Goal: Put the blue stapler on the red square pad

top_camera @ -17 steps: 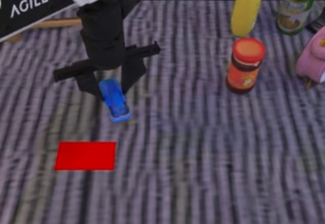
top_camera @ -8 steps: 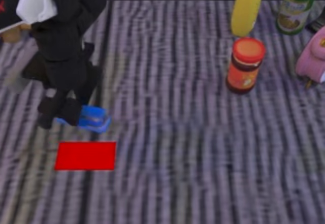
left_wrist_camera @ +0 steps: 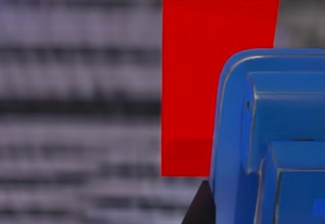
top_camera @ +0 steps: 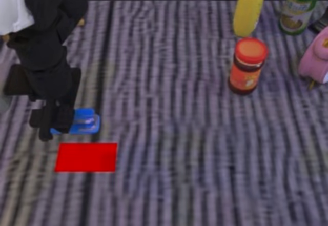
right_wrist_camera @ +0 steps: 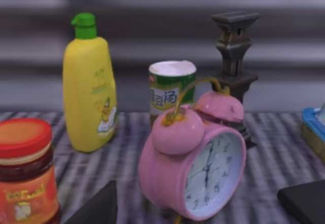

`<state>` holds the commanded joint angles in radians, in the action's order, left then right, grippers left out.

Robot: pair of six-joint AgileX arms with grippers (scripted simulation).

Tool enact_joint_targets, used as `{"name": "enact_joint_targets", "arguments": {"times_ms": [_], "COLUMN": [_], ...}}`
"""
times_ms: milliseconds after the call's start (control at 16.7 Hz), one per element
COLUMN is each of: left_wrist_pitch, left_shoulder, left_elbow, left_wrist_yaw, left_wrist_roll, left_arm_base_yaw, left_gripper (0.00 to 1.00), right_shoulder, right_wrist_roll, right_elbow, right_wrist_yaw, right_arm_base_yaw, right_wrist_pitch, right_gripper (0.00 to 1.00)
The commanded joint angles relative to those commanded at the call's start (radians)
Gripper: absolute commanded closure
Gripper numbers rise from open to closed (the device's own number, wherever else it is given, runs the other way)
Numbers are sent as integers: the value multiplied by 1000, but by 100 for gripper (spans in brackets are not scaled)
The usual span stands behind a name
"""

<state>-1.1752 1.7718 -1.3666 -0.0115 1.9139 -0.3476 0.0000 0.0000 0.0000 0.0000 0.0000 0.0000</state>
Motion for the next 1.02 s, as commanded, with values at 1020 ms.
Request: {"name": "enact_joint_targets", "arguments": {"times_ms": [1020], "left_wrist_pitch": [385], "left_shoulder": [133], "left_elbow": [252], "left_wrist_yaw": [-1], "left_wrist_roll": [9], "left_arm_base_yaw": [-11], "left_gripper": [100], "right_shoulder": [0], "right_wrist_roll": [0], "right_elbow": [0], "right_wrist_yaw": [0], "right_arm_base_yaw": [0], "right_wrist_pitch": [0], "right_gripper": [0]}}
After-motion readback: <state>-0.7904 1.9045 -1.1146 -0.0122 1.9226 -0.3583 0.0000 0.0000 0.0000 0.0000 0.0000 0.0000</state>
